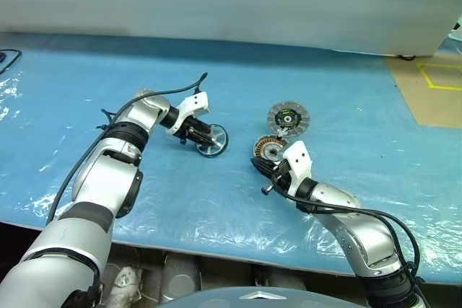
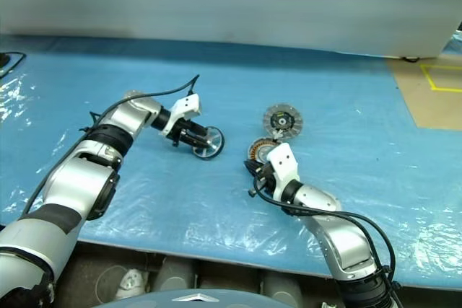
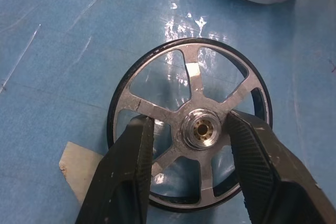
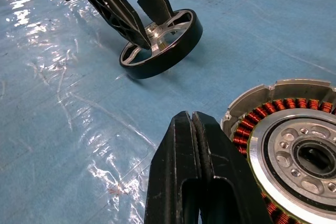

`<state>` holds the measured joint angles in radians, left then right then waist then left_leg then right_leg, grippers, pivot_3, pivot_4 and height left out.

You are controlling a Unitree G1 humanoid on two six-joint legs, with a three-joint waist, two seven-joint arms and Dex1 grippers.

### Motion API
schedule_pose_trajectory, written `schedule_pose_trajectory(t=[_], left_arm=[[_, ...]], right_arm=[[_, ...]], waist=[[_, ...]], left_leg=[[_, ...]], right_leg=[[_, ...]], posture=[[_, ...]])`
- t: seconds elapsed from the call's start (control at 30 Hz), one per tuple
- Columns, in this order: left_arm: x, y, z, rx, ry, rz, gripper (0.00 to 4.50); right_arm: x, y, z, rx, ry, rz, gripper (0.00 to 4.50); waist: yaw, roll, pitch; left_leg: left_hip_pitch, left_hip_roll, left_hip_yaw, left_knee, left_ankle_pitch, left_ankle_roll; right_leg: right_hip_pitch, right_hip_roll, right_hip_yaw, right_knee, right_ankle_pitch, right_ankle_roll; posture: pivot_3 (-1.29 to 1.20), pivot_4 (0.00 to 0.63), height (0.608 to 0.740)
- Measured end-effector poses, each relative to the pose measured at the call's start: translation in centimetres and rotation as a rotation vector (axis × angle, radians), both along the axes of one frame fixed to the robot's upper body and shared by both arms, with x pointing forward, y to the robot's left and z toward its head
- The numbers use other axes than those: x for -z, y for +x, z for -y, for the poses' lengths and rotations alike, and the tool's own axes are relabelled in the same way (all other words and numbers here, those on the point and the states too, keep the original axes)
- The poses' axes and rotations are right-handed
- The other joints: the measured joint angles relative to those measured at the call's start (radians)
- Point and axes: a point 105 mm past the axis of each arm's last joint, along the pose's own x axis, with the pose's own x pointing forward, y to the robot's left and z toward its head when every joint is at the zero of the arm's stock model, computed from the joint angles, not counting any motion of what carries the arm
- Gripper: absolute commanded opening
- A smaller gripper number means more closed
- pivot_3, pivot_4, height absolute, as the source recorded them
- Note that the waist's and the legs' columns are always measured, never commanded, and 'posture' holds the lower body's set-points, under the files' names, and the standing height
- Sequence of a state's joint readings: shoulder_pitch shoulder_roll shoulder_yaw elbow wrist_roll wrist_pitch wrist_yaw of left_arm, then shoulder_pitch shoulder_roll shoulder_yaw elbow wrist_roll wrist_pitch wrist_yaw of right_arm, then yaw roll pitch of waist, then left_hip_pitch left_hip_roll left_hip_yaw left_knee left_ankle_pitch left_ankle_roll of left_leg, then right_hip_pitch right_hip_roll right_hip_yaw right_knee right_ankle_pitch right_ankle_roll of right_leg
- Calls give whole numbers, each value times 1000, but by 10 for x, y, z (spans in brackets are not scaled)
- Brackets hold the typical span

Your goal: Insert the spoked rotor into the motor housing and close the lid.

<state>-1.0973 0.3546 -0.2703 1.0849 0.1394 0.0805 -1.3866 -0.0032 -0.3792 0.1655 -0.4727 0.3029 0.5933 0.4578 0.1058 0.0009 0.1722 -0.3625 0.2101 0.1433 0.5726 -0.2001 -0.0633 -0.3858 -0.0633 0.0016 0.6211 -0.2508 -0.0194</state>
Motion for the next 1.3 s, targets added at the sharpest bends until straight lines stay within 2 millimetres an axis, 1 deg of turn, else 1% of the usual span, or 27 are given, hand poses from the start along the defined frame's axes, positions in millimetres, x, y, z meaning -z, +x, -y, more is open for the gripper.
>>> schedule_pose_trajectory(t=[0.07,0.17,0.33,0.47,0.57,0.7,0.8,0.87,0.97,1.07,1.17,1.27,1.3], left_arm=[[0,2,3,-16,-21,4,1834],[-2,1,9,-46,-90,-50,1834],[-8,-7,18,-39,-210,-160,1834],[-18,-14,34,14,-312,-235,1834],[-28,-18,48,72,-343,-236,1834],[-42,-23,71,162,-377,-214,1834],[-53,-24,84,214,-398,-171,1834],[-61,-24,89,239,-402,-134,1834],[-65,-22,87,257,-385,-78,1834],[-61,-17,77,245,-337,-39,1834],[-58,-11,60,219,-296,12,1834],[-53,-10,49,201,-283,26,2424],[-49,-10,45,194,-276,27,2758]], right_arm=[[-1,1,5,9,-5,4,0],[-6,5,15,28,-16,18,0],[-20,9,36,63,-18,42,0],[-29,10,62,112,-68,55,0],[-28,6,78,160,-90,41,0],[-21,-2,88,200,-99,9,0],[-22,-7,88,202,-103,11,0],[-22,-7,87,206,-103,14,0],[-24,-8,87,211,-105,22,0],[-25,-7,88,218,-106,24,0],[-25,-7,89,220,-107,26,0],[-25,-6,88,221,-98,29,0],[-26,-6,87,219,-96,32,0]], waist=[[1,0,0],[2,-1,0],[2,-1,1],[3,-1,1],[4,-2,1],[4,-2,1],[0,-2,1],[-3,-2,1],[-6,-2,1],[-5,-2,1],[-6,-2,1],[-3,-2,1],[-3,-2,1]], left_leg=[[0,-3,0,0,0,0],[-3,-6,2,0,0,0],[-7,-6,2,-1,0,0],[-10,-6,1,-3,0,1],[-11,-6,1,-4,0,1],[-11,-6,1,-5,0,1],[-10,-6,1,-5,0,1],[-10,-6,1,-5,0,1],[-9,-6,1,-5,0,1],[-10,-6,1,-5,0,1],[-10,-7,1,-6,0,1],[-10,-7,1,-6,0,1],[-10,-7,1,-6,0,1]], right_leg=[[0,-4,0,0,0,1],[0,-9,-1,-2,2,3],[-3,-9,-2,-4,2,4],[-5,-9,-3,-7,2,4],[-5,-9,-3,-9,2,4],[-5,-9,-4,-10,2,4],[-5,-9,-4,-10,2,5],[-4,-9,-4,-10,2,5],[-4,-9,-3,-11,2,5],[-4,-9,-3,-11,2,6],[-4,-9,-4,-11,2,6],[-4,-9,-4,-12,2,6],[-4,-9,-4,-12,2,6]], posture=[[0,150,740],[0,150,740],[0,150,740],[0,150,740],[0,150,740],[0,150,740],[0,150,740],[0,150,740],[0,150,740],[0,150,740],[0,150,740],[0,150,740],[0,150,740]])
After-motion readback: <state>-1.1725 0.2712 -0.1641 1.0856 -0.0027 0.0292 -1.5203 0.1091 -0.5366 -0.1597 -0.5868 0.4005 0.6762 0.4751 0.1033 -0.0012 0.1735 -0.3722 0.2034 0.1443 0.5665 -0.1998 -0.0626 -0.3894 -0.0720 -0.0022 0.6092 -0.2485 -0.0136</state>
